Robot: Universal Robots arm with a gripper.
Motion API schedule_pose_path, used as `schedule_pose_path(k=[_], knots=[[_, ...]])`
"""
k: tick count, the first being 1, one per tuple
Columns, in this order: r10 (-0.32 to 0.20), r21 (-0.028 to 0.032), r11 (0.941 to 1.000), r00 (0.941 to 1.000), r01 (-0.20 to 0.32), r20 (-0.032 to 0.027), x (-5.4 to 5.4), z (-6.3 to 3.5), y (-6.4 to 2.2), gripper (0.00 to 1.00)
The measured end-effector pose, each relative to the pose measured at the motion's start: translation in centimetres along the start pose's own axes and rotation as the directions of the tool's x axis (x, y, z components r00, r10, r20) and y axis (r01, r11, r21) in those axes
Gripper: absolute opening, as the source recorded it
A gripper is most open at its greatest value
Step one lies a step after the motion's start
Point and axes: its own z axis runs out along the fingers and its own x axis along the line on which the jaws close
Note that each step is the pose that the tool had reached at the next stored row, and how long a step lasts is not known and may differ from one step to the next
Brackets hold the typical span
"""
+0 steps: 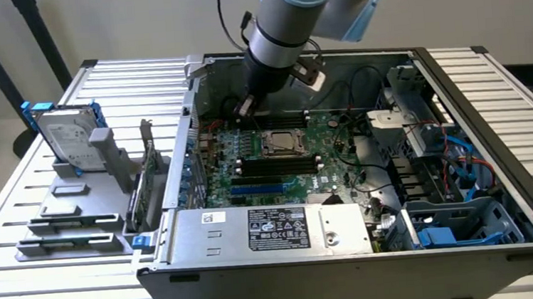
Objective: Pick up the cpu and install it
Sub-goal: 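Install the first cpu locking lever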
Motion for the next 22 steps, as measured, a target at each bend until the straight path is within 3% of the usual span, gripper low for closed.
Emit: schedule_pose_path(k=[2,4,7,16,20,22], knots=[[0.003,0.0052,1.0,1.0,-0.003,-0.0025,-0.1,-0.14,-0.1,0.11],[0.005,0.0067,1.0,1.0,-0.005,-0.0026,-0.2,-0.21,-0.19,0.11],[0.009,0.0072,0.9999,0.9999,-0.009,-0.0034,-0.4,-0.28,-0.36,0.11],[0.04,0.006,0.9992,0.9991,-0.04,-0.0166,-0.6,-0.48,-0.71,0.11],[0.041,0.0081,0.9991,0.999,-0.041,-0.0205,-1.0,-0.4,-1.49,0.11],[0.044,0.0099,0.999,0.9987,-0.043,-0.0257,-1.3,-0.28,-1.94,0.11]])
